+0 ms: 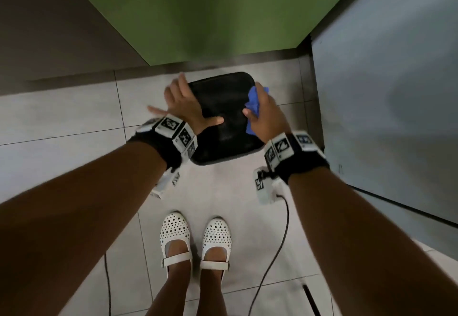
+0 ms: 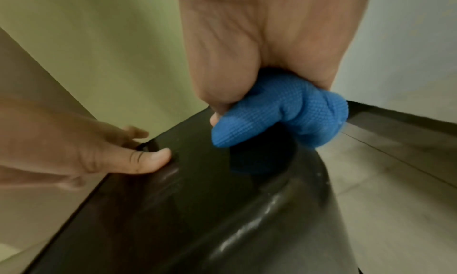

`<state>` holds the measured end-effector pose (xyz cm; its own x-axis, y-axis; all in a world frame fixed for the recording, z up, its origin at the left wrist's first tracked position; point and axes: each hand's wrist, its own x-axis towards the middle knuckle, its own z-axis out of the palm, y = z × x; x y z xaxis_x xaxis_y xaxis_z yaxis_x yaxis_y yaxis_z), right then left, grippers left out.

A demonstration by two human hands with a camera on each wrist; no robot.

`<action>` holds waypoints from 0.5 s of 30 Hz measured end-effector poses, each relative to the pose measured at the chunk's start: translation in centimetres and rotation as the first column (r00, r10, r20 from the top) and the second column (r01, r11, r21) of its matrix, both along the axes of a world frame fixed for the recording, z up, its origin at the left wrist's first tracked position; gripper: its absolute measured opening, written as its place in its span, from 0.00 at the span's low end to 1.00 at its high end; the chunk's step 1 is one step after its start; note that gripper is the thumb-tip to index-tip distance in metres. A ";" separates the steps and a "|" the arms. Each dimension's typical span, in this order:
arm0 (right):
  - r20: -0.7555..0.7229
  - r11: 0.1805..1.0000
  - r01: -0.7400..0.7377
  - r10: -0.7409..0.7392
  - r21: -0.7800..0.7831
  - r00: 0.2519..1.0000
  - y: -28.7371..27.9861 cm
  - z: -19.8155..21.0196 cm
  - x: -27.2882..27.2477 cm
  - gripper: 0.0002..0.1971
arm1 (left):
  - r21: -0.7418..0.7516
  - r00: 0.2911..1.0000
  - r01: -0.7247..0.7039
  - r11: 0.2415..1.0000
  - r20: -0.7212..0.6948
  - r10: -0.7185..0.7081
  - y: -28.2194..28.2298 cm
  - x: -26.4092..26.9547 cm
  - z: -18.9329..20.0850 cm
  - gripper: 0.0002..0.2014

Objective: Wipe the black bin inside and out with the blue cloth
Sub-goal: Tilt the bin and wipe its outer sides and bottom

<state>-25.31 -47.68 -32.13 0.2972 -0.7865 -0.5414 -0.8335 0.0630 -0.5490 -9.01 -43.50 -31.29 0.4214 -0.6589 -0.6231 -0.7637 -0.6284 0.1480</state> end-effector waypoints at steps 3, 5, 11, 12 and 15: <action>-0.063 0.969 -0.239 0.235 -0.060 0.970 -3.3 0.0 0.8 0.33 | 0.042 0.968 0.248 0.968 -0.051 -0.246 -2.0 0.5 -0.2 0.63; -0.116 0.916 -0.399 0.392 -0.044 0.913 -5.0 0.2 1.9 0.33 | 0.022 0.949 0.304 0.952 -0.097 -0.301 -2.7 0.6 -0.2 0.64; -0.129 0.972 -0.232 0.225 -0.042 0.966 -4.6 0.1 3.3 0.31 | 0.002 0.960 0.216 0.976 -0.184 -0.212 -2.7 1.1 -0.4 0.63; -0.139 0.990 -0.123 0.112 -0.067 0.984 -3.9 0.0 3.2 0.30 | -0.002 0.964 0.191 0.982 -0.186 -0.188 -2.7 1.1 -0.8 0.64; -0.114 0.957 0.263 -0.276 -0.120 0.954 -1.1 -0.2 2.9 0.30 | -0.032 0.983 0.128 0.991 -0.127 -0.131 -2.7 1.0 -1.3 0.65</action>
<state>-22.45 -48.83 -32.32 -0.0004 -0.8810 -0.4731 -0.8571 0.2440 -0.4536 -8.02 -46.19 -32.63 0.2490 -0.7180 -0.6500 -0.8118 -0.5208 0.2643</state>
